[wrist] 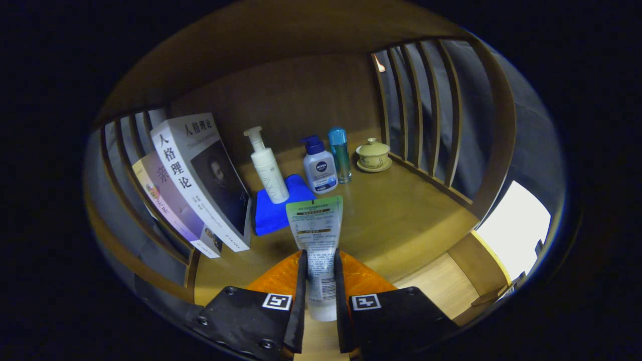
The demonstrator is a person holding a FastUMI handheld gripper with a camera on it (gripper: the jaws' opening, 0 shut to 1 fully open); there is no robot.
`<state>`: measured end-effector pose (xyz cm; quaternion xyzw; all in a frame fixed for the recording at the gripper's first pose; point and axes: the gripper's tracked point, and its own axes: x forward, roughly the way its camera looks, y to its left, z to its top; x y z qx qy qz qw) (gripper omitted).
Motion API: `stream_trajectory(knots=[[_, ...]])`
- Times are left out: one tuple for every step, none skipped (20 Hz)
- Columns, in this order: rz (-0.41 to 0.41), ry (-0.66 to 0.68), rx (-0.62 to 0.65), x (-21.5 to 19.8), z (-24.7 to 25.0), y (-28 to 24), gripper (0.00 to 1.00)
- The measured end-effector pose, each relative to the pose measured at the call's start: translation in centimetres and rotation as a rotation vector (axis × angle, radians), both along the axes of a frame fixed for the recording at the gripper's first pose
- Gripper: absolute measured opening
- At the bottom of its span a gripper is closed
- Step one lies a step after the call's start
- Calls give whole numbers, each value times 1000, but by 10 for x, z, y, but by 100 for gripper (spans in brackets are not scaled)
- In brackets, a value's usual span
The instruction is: Pull open the drawer, take out the items inside it, and place them on the countertop above the cabinet.
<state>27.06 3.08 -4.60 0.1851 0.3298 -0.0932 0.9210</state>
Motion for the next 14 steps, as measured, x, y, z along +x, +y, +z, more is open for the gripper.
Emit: stream_trajectory(knots=[[10, 15, 3, 4, -3, -2, 29], [22, 41, 8, 9, -9, -3, 29], [32, 63, 10, 12, -15, -3, 29], [40, 75, 21, 16, -20, -3, 29], [50, 78, 29, 21, -23, -3, 29], [65, 76, 29, 24, -25, -3, 29], [79, 79, 31, 27, -26, -3, 29], [92, 82, 31, 28, -27, -2, 29], [106, 69, 37, 32, -26, 0, 29], [117, 57, 44, 36, -28, 2, 29], [130, 50, 44, 37, -28, 5, 35], [126, 32, 28, 38, -25, 2, 41], [130, 12, 28, 40, -21, 3, 46], [125, -4, 9, 42, -20, -1, 52]])
